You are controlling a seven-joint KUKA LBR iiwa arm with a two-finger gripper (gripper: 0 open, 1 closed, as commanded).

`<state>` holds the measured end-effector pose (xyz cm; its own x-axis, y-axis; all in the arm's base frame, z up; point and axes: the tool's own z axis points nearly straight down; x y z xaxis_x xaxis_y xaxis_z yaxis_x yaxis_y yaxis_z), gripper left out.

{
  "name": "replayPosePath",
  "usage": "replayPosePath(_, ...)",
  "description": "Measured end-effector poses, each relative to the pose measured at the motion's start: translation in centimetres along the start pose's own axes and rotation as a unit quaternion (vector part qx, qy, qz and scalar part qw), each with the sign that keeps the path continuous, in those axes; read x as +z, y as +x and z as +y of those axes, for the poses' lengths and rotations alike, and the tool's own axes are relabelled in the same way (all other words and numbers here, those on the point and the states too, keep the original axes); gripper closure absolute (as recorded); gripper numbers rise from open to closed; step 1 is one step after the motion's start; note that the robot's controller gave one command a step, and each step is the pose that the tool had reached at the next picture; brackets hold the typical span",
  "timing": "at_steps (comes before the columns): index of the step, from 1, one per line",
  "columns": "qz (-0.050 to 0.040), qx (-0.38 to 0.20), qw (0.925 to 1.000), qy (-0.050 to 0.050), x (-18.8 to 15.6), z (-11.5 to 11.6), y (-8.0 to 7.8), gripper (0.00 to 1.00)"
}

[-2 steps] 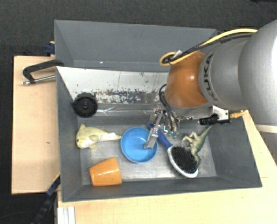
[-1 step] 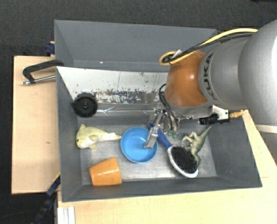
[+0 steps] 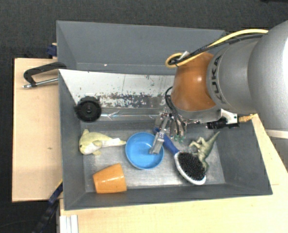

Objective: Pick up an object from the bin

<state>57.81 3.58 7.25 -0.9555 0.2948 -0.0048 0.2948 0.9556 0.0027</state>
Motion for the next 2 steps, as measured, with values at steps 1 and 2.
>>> replayPosePath(1, -0.0008, 0.0, 1.0, -0.001, -0.1, 0.1, -0.1, 1.0)
replayPosePath(2, -0.0004, 0.0, 1.0, 0.0, -1.6, 0.2, -0.2, 1.0)
